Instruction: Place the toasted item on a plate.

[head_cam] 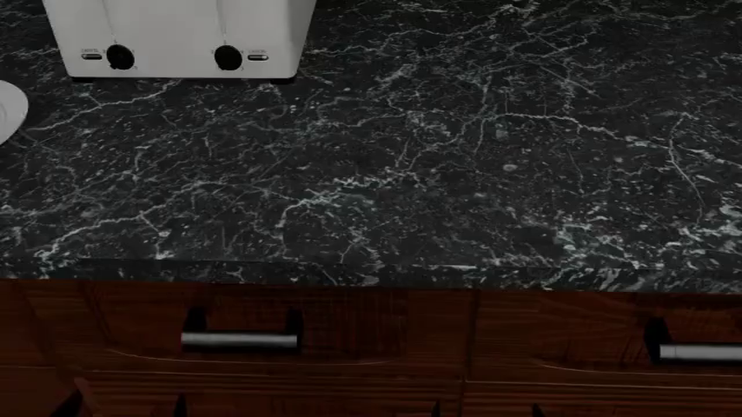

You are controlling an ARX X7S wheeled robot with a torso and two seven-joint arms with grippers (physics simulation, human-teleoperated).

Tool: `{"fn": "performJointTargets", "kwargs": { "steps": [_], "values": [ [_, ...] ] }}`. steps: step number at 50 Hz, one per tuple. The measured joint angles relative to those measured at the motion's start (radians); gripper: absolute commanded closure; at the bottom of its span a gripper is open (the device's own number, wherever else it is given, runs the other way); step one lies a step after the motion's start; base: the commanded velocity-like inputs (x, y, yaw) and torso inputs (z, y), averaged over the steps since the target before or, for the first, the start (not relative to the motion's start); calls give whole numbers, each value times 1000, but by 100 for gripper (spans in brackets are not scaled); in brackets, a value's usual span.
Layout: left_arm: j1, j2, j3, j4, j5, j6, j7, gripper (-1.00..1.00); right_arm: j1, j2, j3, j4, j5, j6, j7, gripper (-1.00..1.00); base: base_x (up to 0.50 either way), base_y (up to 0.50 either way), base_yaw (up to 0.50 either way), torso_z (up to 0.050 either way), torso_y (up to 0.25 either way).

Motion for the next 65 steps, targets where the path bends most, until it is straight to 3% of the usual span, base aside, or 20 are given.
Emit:
{"fn": "performJointTargets", "kwargs": {
  "steps": [13,65],
  "values": [
    [-1,-25,27,16,-14,-7,-25,-100,2,24,-28,-19,25,5,20,-100,0,0,0,0,0],
    [-5,-115,110,74,-42,-67,-127,-100,-19,113,-125,-131,82,23,91,-100,37,500,0,0,0]
  ]
}}
